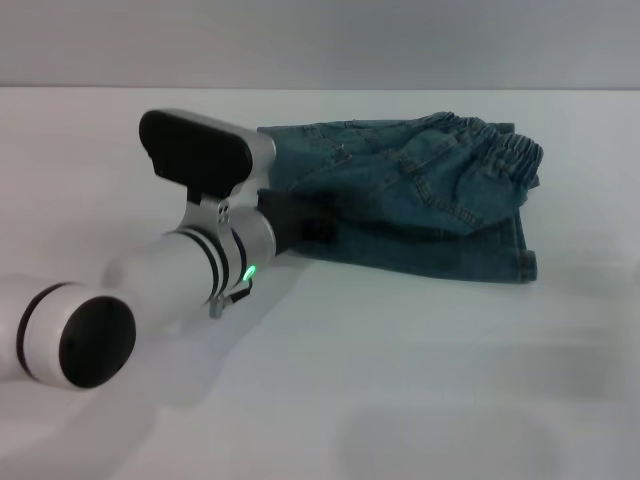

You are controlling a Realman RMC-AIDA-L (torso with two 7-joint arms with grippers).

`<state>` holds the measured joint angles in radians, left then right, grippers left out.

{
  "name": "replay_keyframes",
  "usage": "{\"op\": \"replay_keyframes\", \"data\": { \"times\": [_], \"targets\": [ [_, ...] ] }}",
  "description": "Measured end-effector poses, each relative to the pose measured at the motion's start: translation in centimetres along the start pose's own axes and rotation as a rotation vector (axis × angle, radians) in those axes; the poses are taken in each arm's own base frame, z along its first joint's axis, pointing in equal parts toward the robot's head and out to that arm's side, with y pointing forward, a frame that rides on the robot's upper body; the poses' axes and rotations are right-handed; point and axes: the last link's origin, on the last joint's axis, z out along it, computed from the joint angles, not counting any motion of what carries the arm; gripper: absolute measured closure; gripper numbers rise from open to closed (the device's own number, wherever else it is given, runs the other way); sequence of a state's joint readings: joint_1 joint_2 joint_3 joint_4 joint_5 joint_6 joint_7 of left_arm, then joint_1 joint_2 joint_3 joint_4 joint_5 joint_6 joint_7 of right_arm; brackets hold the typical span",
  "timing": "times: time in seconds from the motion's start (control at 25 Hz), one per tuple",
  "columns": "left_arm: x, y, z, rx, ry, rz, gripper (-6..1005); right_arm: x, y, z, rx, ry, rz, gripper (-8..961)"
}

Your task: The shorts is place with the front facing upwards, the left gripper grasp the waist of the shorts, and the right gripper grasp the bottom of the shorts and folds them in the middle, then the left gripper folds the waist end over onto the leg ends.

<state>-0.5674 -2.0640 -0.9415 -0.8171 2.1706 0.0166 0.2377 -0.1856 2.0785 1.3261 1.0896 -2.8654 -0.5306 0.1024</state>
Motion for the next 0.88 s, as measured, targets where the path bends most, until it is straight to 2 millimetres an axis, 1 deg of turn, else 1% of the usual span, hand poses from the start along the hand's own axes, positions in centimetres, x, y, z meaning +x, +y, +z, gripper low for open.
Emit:
{"op": "replay_keyframes", "data": {
  "times": [0.04, 0.12, 0.16, 0.2, 0.28, 0.32, 0.36, 0.4, 0.44, 0.52, 0.56, 0.6, 0.64, 0.68, 0.72, 0.76, 0.8, 0.84, 0.88],
  "targets": [
    [-0.3, 0.1, -0.2, -0.004, -0.007, -0.005, 942, 0.0, 0.0, 0.0, -0.001, 0.000, 0.000, 954],
    [-0.3, 0.1, -0.2, -0.004, -0.007, -0.005, 940, 0.0, 0.1, 0.0, -0.003, 0.000, 0.001, 954],
    [-0.7, 0.5, -0.6, -0.015, -0.012, -0.017, 939, 0.0, 0.1, 0.0, -0.005, 0.001, 0.001, 954],
    [-1.9, 1.4, -2.1, -0.040, -0.009, -0.044, 938, 0.0, 0.2, 0.0, -0.006, 0.001, 0.001, 954],
    [-2.2, 2.3, -3.1, -0.059, 0.004, -0.055, 936, 0.0, 0.4, 0.1, -0.012, 0.001, 0.002, 954],
    [-2.2, 2.3, -3.1, -0.059, 0.004, -0.055, 935, 0.0, 0.5, 0.1, -0.016, 0.002, 0.001, 954],
    [-2.4, 2.6, -4.2, -0.058, 0.032, -0.061, 934, 0.0, 0.6, 0.2, -0.020, 0.002, 0.000, 954],
    [-2.4, 2.6, -4.2, -0.058, 0.032, -0.061, 933, 0.0, 0.7, 0.2, -0.024, 0.000, -0.001, 954],
    [-2.1, 2.5, -5.1, -0.038, 0.084, -0.046, 932, 0.0, 0.8, 0.2, -0.028, -0.002, -0.003, 954],
    [-2.1, 2.5, -5.1, -0.038, 0.084, -0.046, 930, -0.3, 1.2, 0.3, -0.042, -0.016, -0.007, 954],
    [-1.7, 2.3, -5.9, -0.005, 0.150, -0.020, 929, -0.5, 1.3, 0.4, -0.046, -0.021, -0.008, 954],
    [-0.4, 0.8, -7.6, 0.097, 0.291, 0.027, 928, -0.7, 1.4, 0.5, -0.050, -0.032, -0.012, 953],
    [-0.4, 0.8, -7.6, 0.097, 0.291, 0.027, 927, -0.9, 1.4, 0.5, -0.055, -0.048, -0.019, 953],
    [0.0, -0.2, -8.3, 0.145, 0.341, 0.032, 925, -1.3, 1.4, 0.4, -0.059, -0.074, -0.029, 953],
    [0.0, -0.2, -8.3, 0.145, 0.341, 0.032, 924, -1.6, 1.4, 0.2, -0.063, -0.104, -0.046, 953],
    [0.0, -0.2, -8.3, 0.145, 0.341, 0.032, 923, -2.2, 1.4, -0.4, -0.069, -0.199, -0.099, 953],
    [0.6, -1.7, -9.2, 0.215, 0.413, 0.042, 922, -2.2, 1.4, -0.4, -0.069, -0.199, -0.099, 953],
    [0.6, -1.7, -9.2, 0.215, 0.413, 0.042, 921, -2.4, 1.3, -0.8, -0.069, -0.246, -0.132, 953],
    [0.5, -3.7, -10.6, 0.332, 0.530, 0.100, 920, -2.5, 1.2, -1.1, -0.067, -0.285, -0.159, 950]
  ]
}}
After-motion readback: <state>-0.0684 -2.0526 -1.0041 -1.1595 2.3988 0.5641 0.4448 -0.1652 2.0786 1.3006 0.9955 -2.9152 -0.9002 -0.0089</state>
